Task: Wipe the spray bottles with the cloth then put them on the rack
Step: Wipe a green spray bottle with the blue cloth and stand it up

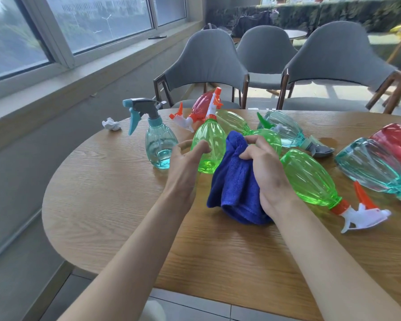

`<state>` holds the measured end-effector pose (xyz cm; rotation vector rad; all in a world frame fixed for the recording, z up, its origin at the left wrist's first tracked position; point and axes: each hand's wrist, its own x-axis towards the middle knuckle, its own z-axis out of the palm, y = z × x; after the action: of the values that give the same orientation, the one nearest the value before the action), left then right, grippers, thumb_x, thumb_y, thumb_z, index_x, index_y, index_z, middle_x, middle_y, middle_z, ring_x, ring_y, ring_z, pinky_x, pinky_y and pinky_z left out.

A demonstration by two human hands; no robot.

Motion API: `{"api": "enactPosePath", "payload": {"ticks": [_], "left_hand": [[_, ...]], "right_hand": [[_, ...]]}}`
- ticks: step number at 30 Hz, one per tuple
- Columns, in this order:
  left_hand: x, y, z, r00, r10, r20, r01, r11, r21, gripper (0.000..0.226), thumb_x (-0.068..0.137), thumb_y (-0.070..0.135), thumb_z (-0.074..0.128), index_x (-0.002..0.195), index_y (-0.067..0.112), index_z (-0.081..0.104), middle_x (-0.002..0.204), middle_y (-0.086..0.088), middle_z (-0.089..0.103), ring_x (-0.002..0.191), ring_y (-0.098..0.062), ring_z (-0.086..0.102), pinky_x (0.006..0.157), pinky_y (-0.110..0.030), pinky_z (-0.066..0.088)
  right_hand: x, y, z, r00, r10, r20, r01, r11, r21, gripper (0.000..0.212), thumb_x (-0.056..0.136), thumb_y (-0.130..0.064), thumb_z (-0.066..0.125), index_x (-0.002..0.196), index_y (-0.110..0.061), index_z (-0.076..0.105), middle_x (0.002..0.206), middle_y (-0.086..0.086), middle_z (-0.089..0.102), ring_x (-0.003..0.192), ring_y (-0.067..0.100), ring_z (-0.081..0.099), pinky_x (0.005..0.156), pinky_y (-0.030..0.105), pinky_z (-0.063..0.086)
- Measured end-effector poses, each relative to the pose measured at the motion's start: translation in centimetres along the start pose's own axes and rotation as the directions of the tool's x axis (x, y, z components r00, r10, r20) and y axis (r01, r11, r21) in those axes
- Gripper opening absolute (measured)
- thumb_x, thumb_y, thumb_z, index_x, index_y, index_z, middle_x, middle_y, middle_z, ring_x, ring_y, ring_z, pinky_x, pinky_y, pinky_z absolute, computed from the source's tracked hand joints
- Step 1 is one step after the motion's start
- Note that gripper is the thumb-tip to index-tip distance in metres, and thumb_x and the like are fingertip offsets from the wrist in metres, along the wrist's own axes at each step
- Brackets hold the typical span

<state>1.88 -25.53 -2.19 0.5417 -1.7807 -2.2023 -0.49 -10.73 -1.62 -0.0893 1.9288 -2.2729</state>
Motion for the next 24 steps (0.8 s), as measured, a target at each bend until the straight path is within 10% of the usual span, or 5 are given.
{"api": "enactPosePath", "payload": {"ticks": [5,9,14,19,24], "left_hand": [[0.9,-0.6,-0.4,0.997,-0.044,0.058,0.051,0.991,-0.121,0.086,0.060,0.041,0.093,0.137,0.017,0.063,0.135,-0.010,0.071,0.129,-0.032,0.066,0.116,-0.058,0.047],[0.9,-0.4,-0.4,0.991,-0.077,0.114,0.102,0.968,-0.231,0.026,0.073,0.031,0.084,0.098,0.021,0.082,0.134,-0.013,0.072,0.129,-0.039,0.066,0.113,-0.060,0.048],[0.0,0.1,-0.1,0.980,-0.034,0.195,0.098,0.939,-0.328,0.014,0.092,0.020,0.068,0.102,0.014,0.076,0.120,-0.019,0.075,0.110,-0.036,0.070,0.109,-0.055,0.051],[-0.4,0.2,-0.4,0.983,-0.021,0.182,0.082,0.938,-0.336,0.020,0.096,0.021,0.061,0.111,0.011,0.071,0.109,-0.014,0.075,0.097,-0.028,0.072,0.092,-0.046,0.055],[-0.4,-0.1,-0.7,0.990,-0.026,0.136,0.066,0.952,-0.299,0.027,0.087,0.029,0.069,0.108,0.013,0.075,0.109,-0.012,0.074,0.099,-0.028,0.070,0.091,-0.047,0.055]], "right_hand": [[-0.1,-0.2,-0.2,1.000,-0.015,0.022,0.013,0.996,0.087,0.026,0.094,0.001,0.051,0.100,-0.020,0.066,0.087,0.010,0.069,0.079,0.027,0.065,0.075,0.042,0.053],[0.1,0.1,0.0,0.994,-0.082,-0.078,0.078,0.995,-0.060,0.027,0.101,-0.007,0.059,0.109,-0.030,0.071,0.102,0.003,0.070,0.086,0.021,0.069,0.083,0.041,0.057],[0.0,-0.3,-0.1,0.918,-0.330,-0.218,0.298,0.940,-0.167,0.025,0.104,-0.021,0.068,0.118,-0.042,0.066,0.113,-0.008,0.069,0.100,0.009,0.071,0.090,0.034,0.058],[-0.2,0.1,0.1,0.965,-0.230,0.122,0.254,0.938,-0.238,0.047,0.096,-0.025,0.079,0.137,-0.035,0.057,0.117,-0.010,0.073,0.106,0.013,0.073,0.099,0.046,0.059],[-0.4,0.8,0.0,0.939,-0.178,0.294,0.328,0.723,-0.608,0.112,0.078,-0.015,0.093,0.165,-0.039,0.027,0.141,-0.009,0.039,0.125,0.007,0.048,0.091,-0.004,0.035]]}}
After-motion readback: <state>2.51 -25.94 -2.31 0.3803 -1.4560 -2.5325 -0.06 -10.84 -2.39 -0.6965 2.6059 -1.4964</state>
